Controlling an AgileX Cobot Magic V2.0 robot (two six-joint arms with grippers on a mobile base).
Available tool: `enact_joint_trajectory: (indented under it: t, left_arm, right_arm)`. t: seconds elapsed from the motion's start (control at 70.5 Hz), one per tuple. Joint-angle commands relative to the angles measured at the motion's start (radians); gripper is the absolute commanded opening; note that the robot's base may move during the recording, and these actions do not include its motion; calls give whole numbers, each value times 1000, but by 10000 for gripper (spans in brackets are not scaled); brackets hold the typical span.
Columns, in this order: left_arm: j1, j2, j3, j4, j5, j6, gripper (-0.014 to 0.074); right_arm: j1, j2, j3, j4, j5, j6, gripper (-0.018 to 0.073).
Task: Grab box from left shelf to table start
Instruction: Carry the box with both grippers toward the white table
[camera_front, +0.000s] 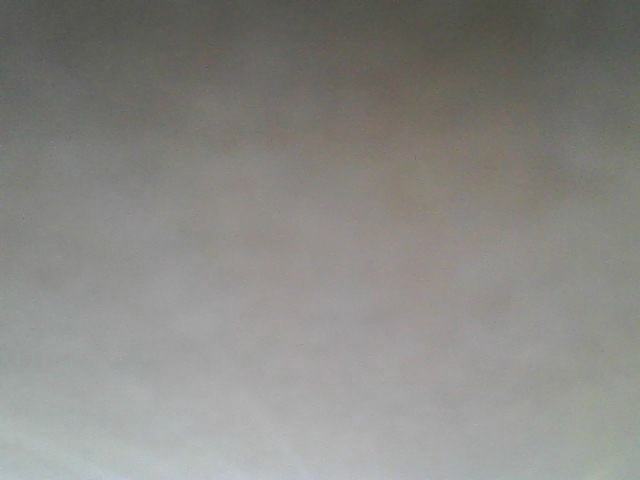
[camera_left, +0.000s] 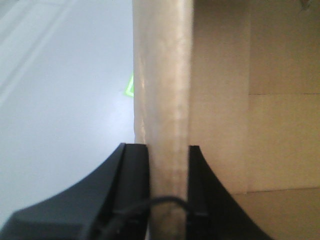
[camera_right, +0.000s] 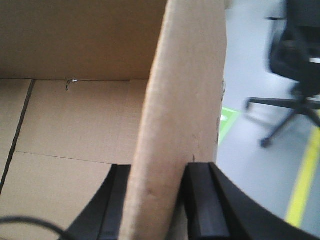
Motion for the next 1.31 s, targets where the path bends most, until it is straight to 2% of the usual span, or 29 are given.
enact_joint_trajectory:
  t: [0.0, 1.292]
  left_arm:
    - [-2, 5, -29, 12, -61, -2, -99]
    - [-2, 5, -29, 12, -61, -2, -99]
  right_arm:
    - [-8, 17, -29, -71, -163, -6, 60]
    - [-8, 17, -29, -71, -163, -6, 60]
